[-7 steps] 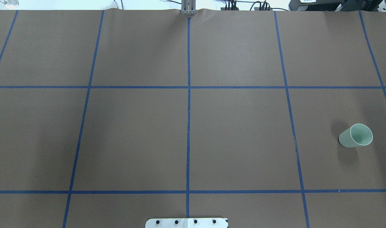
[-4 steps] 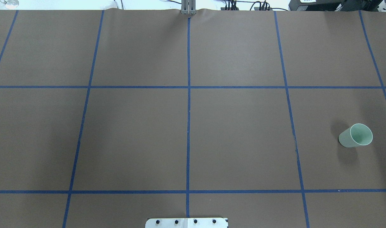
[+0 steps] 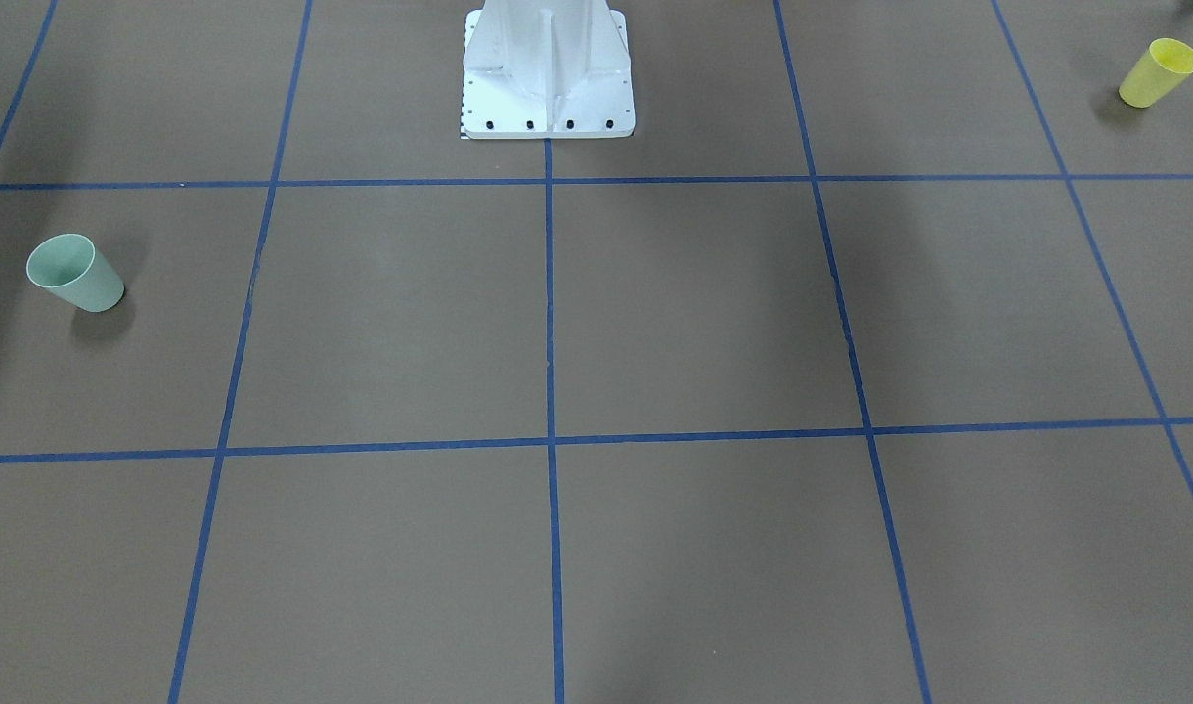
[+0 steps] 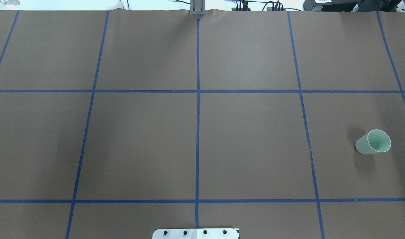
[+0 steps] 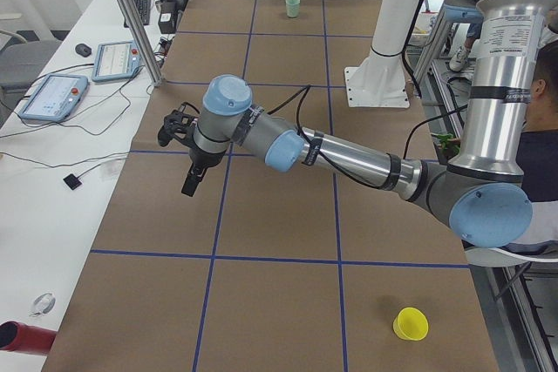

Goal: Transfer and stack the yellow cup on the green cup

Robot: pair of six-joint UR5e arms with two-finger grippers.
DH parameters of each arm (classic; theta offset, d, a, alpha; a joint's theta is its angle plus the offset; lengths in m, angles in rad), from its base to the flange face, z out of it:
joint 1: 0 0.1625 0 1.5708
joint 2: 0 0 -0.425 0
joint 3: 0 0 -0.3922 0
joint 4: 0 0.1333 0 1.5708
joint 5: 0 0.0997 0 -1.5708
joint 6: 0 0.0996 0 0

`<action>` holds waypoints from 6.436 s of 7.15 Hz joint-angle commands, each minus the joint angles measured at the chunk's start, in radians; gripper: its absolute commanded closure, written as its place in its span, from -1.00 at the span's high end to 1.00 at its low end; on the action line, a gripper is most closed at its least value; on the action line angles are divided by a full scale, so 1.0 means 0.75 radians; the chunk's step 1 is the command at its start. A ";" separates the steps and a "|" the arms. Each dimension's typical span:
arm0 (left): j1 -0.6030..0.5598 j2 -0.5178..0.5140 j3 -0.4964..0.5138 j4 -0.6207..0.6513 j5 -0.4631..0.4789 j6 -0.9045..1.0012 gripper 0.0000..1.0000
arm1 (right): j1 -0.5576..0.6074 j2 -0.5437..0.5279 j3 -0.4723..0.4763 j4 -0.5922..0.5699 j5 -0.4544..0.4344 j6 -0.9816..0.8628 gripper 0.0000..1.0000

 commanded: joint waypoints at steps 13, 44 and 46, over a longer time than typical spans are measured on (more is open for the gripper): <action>0.560 0.358 -0.030 1.140 1.298 -1.989 1.00 | 0.000 -0.047 0.003 0.000 0.008 -0.003 1.00; 0.942 0.339 0.903 1.132 0.044 -2.937 1.00 | -0.010 -0.025 0.009 0.104 0.022 -0.009 1.00; 0.942 0.339 0.920 1.112 0.028 -2.946 1.00 | -0.012 -0.025 0.009 0.104 0.022 -0.009 1.00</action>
